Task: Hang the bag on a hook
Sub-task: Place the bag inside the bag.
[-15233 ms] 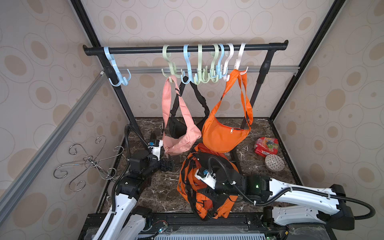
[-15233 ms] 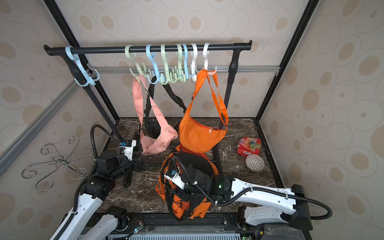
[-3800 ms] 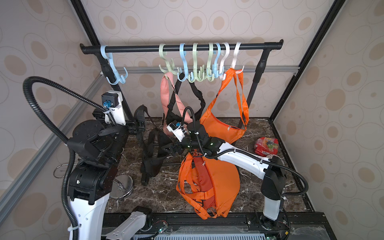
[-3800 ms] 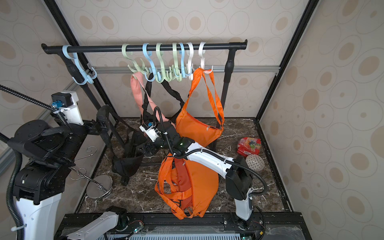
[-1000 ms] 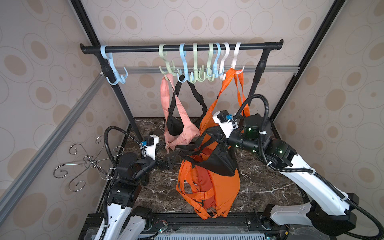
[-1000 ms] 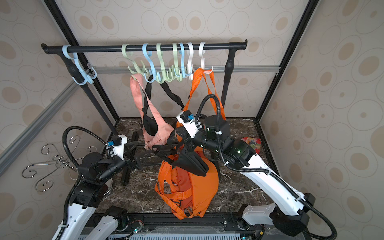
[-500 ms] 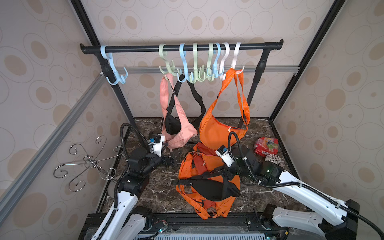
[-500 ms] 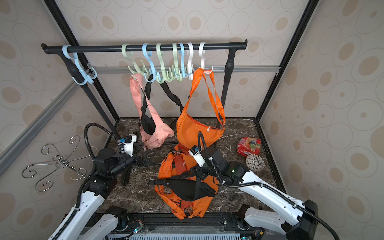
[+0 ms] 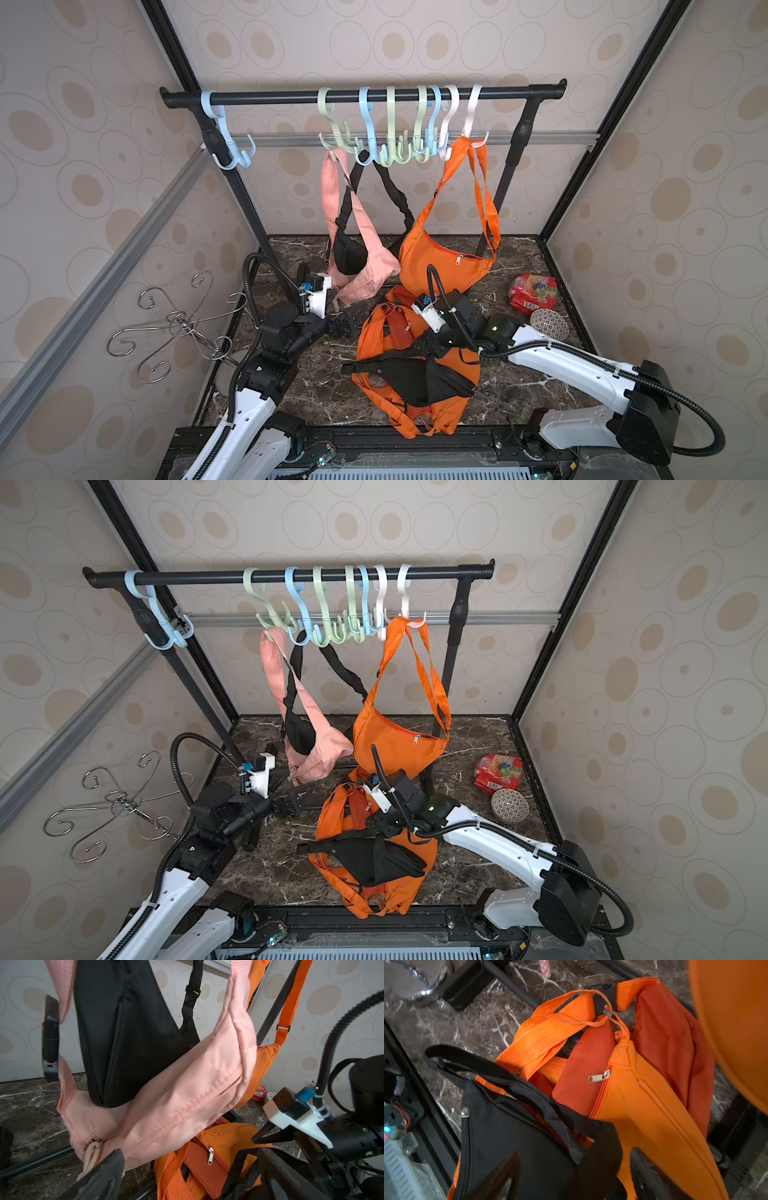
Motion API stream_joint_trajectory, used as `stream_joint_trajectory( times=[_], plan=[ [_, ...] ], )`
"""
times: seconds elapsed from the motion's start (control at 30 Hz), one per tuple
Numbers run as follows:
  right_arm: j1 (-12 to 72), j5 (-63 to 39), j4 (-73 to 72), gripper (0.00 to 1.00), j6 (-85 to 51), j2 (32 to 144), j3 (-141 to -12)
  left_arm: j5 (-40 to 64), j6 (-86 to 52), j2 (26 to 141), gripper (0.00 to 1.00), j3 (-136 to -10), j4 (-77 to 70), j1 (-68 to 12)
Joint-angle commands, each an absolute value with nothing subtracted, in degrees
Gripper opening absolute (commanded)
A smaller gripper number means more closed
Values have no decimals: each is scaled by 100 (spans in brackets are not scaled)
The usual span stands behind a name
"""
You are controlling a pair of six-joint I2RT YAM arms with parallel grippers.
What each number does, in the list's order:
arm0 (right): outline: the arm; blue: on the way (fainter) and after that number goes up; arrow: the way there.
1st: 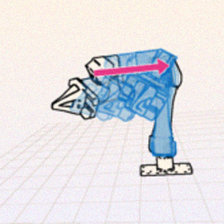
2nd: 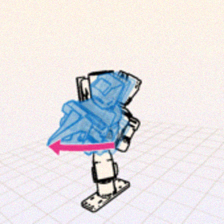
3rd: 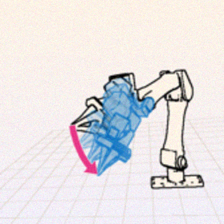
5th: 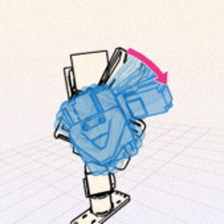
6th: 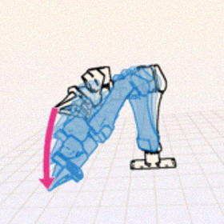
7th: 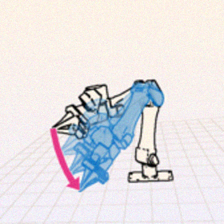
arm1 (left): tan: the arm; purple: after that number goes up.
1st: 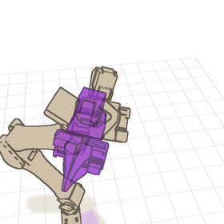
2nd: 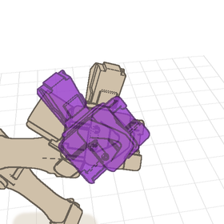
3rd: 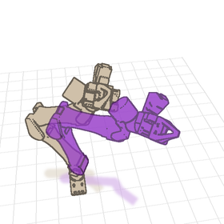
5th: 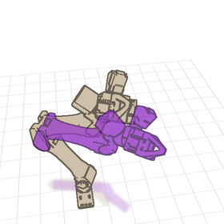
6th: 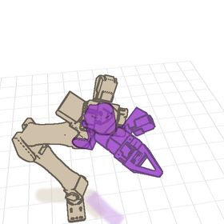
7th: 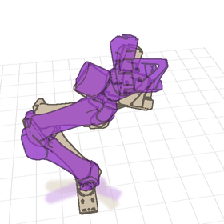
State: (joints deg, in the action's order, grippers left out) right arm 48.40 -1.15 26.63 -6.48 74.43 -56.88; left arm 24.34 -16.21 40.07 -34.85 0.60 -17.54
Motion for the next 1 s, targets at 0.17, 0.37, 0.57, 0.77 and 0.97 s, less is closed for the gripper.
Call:
stream_joint_trajectory(
  times=[0.17,0.37,0.57,0.77,0.97],
  plan=[
    [4832,-339,3697,94,-235,6669,-6436,2152,-1414,4395,100,-3432,68,-2000],
    [4807,-2117,3962,98,-313,6004,-5665,1087,-975,4931,100,-3614,391,-3194],
    [4803,-887,5089,92,-670,6172,-5824,1110,-950,5287,100,-3601,397,-3867],
    [4861,-1522,4965,99,-752,6026,-5713,558,-1026,5155,100,-3677,612,-4124],
    [5946,-1234,4390,99,-1528,6351,-5131,537,-1562,4778,100,-3628,478,-3883]
  ],
)
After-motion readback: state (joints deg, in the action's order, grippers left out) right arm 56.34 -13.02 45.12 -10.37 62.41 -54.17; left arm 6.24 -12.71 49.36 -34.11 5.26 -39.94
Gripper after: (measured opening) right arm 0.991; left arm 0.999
